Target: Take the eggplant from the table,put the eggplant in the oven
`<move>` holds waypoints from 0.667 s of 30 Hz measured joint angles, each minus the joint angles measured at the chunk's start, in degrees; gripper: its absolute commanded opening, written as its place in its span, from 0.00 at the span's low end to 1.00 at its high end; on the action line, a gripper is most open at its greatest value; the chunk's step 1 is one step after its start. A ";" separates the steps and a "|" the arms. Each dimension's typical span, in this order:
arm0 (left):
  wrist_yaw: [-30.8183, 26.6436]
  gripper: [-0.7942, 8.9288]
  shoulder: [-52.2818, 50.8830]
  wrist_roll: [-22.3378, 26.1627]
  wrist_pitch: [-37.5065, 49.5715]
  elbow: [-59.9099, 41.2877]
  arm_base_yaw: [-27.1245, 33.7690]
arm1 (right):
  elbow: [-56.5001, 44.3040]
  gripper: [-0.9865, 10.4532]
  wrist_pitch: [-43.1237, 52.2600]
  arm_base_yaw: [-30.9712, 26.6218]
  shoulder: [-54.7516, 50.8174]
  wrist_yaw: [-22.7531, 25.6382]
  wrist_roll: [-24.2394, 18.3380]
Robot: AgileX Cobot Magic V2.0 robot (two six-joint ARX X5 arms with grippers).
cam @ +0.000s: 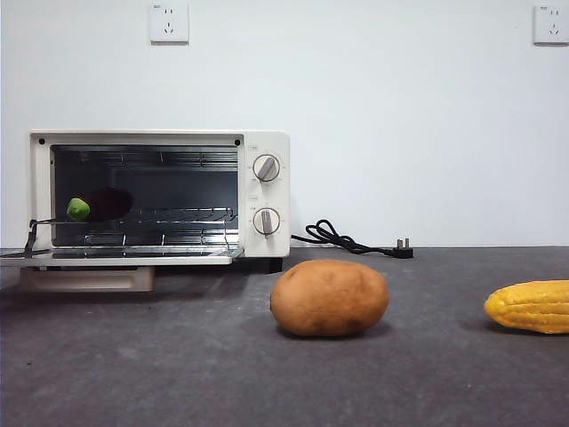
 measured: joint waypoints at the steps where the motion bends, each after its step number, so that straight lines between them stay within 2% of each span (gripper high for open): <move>1: 2.01 0.07 0.94 0.04 0.66 0.00 2.19 | -0.42 0.08 0.00 0.00 -0.77 1.07 0.00; 3: 8.20 0.08 3.17 0.07 2.40 0.00 7.96 | -1.40 0.08 0.00 0.00 -2.51 3.15 -0.02; 6: 16.33 0.08 7.15 0.02 4.94 0.00 15.69 | -2.19 0.08 0.00 0.00 -4.74 3.82 -0.02; 9: 19.82 0.08 11.80 0.04 5.53 0.00 21.49 | -2.49 0.08 0.00 0.00 -6.80 3.85 -0.02; 13: 20.50 0.08 17.38 1.14 4.63 0.00 25.42 | -2.51 0.08 0.00 0.00 -8.46 4.70 0.00; 20: 21.18 0.08 25.90 5.75 4.20 -1.90 27.52 | -2.54 0.08 0.00 0.00 -8.63 7.32 0.00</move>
